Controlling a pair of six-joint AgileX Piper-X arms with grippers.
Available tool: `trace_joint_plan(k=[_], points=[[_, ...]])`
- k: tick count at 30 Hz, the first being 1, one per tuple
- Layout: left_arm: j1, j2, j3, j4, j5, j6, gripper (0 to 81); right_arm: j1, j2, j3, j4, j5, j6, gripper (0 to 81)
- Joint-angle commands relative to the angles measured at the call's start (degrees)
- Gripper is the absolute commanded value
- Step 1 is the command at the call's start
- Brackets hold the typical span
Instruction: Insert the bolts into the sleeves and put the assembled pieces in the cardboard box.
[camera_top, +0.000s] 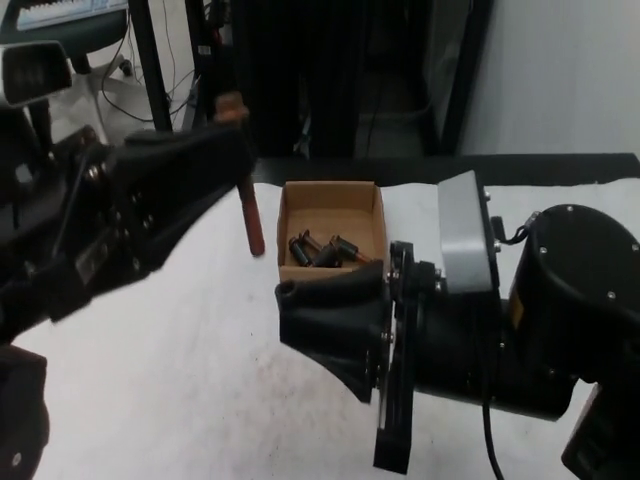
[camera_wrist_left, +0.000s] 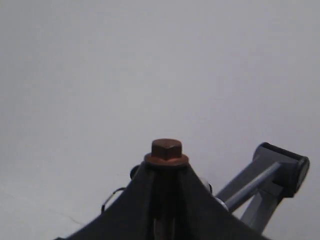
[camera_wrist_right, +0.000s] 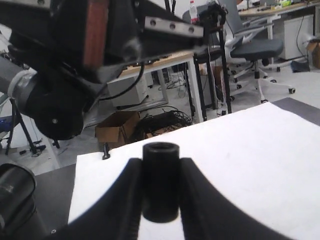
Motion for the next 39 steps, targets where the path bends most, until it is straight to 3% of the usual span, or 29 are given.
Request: trace_joint_plan(k=[1,39], points=[[-1.34,-0.16,-0.08,-1.20,2.13,-0.40,0.2,0.15,-0.44,-0.29,-4.57,1.26,0.02,0.8],[-2.60,0.18,-0.08,4.06,-2.37,7.40,0.2,1.18,-0.44,-0.29,-8.73,-0.16,3.39,0.8]])
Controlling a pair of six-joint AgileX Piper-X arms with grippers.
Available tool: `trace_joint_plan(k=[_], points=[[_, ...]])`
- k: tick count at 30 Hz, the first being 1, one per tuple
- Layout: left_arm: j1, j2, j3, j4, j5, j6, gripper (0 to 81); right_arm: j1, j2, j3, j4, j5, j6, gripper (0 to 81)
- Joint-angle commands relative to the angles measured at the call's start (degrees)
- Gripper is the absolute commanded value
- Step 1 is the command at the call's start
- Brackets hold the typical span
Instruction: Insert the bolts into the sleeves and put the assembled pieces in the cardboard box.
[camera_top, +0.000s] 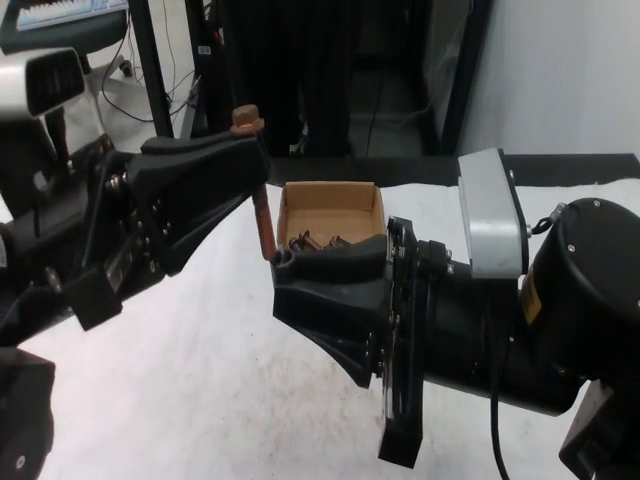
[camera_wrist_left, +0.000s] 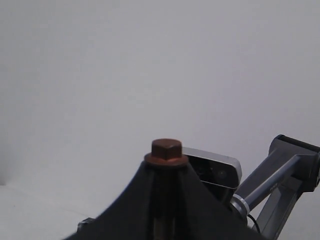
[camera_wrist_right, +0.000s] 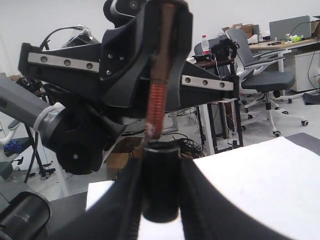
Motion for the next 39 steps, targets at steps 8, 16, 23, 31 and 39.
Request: trace_joint_plan(k=[8,16,23,31,39], points=[[-6.01,0.45,-0.08,3.55,-2.04,4.13,0.2,0.11,-0.44,-0.51,0.68,-0.15,0.40,0.8],[-5.73,0.45,-0.60,4.04,-2.04,6.39,0.2,-0.13,-0.44,-0.51,0.68,-0.15,0.40,0.8],[-5.18,0.45,-2.58,4.04,-2.04,6.39,0.2,-0.09,-0.44,-0.51,6.06,-0.15,0.26,0.8],[-5.19,0.45,-2.56,4.05,-0.24,6.39,0.2,-0.77,-0.44,-0.51,3.08,-0.44,-0.46,0.8],[-3.77,0.45,-2.56,4.05,1.40,6.39,0.2,-1.05,-0.54,-0.51,1.50,-3.74,-0.02,0.8]])
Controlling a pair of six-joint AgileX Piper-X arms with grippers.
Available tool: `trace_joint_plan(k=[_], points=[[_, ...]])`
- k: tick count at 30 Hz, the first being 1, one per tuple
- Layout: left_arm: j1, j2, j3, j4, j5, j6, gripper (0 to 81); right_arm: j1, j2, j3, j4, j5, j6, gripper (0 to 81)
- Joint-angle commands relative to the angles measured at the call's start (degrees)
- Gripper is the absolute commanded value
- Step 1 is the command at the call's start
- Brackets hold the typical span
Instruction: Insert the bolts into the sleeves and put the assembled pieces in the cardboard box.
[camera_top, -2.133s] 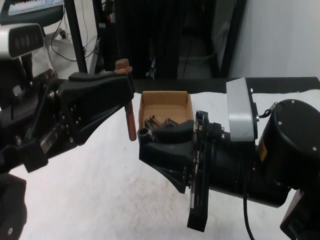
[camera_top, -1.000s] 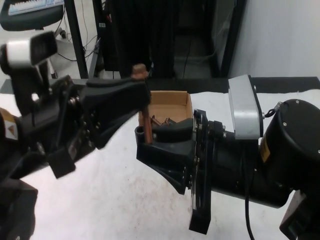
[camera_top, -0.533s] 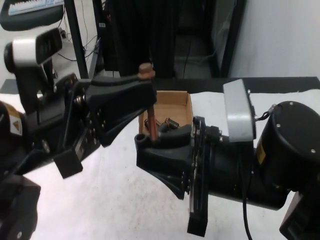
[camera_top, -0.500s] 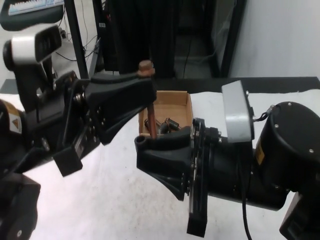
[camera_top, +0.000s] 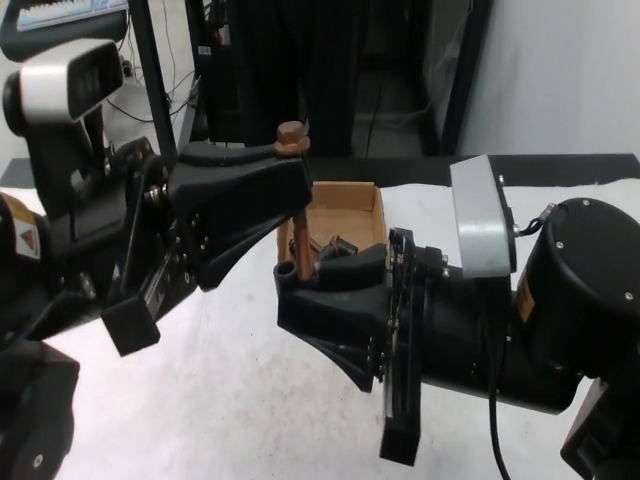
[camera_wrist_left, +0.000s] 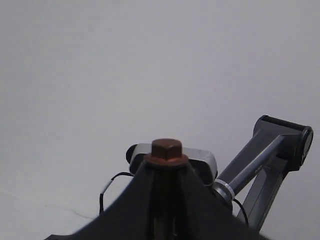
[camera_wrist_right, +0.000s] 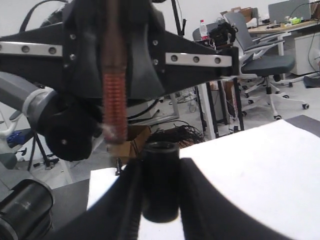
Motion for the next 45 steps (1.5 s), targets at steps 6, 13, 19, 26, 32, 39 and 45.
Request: trace_joint_plan(k=[6,13,19,26,32,39,45], points=[[2.55,0.31,-0.50,-0.10,0.62,0.43,0.2,-0.25,-0.54,-0.51,-1.29,-1.22,0.17,0.8],[3.38,0.31,-0.40,2.92,2.92,2.18,0.2,-0.25,-0.54,-0.51,-1.29,-1.11,0.17,0.8],[3.38,0.31,-0.40,4.32,3.17,3.36,0.2,-2.87,-0.54,-0.51,-1.29,-0.65,0.17,0.8],[3.38,0.31,-0.40,6.80,2.82,4.93,0.2,-4.10,-0.54,-0.51,-1.29,-1.09,1.10,0.8],[3.38,0.36,-0.40,7.61,0.83,6.45,0.2,-3.20,-0.54,-0.51,0.02,-2.03,1.10,0.8],[3.38,0.36,-0.40,6.56,-0.30,6.21,0.2,-3.07,-0.41,-0.22,6.84,-2.03,-0.11,0.8],[3.38,0.36,-0.40,6.56,-0.30,6.21,0.2,-3.07,-0.41,-0.25,6.56,-1.95,-1.53,0.8]])
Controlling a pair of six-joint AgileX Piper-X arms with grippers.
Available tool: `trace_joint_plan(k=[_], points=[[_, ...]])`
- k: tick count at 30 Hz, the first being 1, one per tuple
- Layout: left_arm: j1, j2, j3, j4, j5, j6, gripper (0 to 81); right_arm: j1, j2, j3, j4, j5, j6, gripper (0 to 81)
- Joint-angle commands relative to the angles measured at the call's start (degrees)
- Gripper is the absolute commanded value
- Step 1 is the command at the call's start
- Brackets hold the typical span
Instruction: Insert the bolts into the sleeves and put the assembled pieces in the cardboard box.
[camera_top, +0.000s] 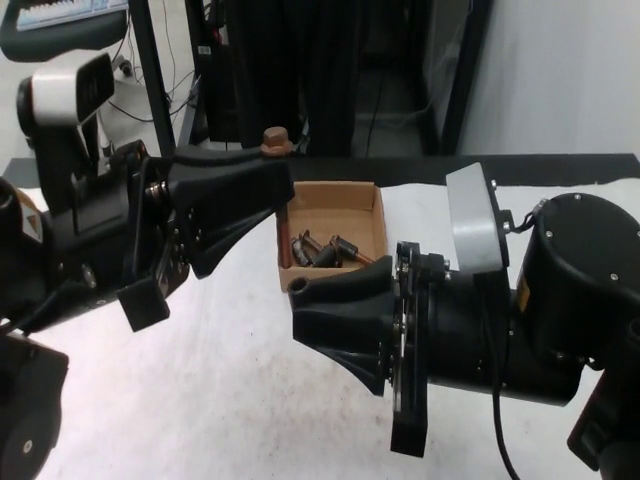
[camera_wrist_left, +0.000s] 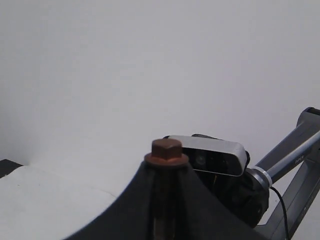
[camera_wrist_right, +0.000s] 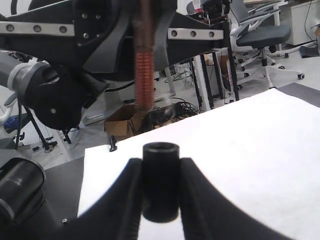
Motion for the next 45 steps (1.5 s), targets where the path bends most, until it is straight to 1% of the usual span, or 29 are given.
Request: trace_joint_plan(k=[1,4,8,15,22,34,45], points=[[0.06,-0.03,-0.40,-1.04,-0.56,0.18,0.2,0.16,-0.41,-0.25,-0.54,-0.14,-0.88,0.8],[0.06,-0.03,-0.40,-1.04,-0.56,0.18,0.2,0.16,-0.41,-0.25,-3.14,0.35,-0.88,0.8],[0.06,-0.03,-0.40,-1.04,-0.56,-0.03,0.2,0.16,-0.41,-0.25,-6.31,0.20,1.56,0.8],[0.06,-0.03,-0.40,-1.04,-0.56,-0.03,0.2,0.16,-0.41,-0.25,-6.33,-0.24,2.16,0.8],[0.06,-0.03,-0.40,-1.04,-0.77,-0.01,0.2,2.65,-0.41,-0.25,-6.33,0.34,2.16,0.8],[0.06,-0.03,-0.40,-1.04,-0.15,-0.25,0.2,2.34,-0.41,-0.25,-6.33,2.85,2.16,0.8],[0.06,-0.03,-0.40,-1.04,0.01,-0.67,0.2,2.34,-0.41,-0.25,-5.93,3.56,2.16,0.8]])
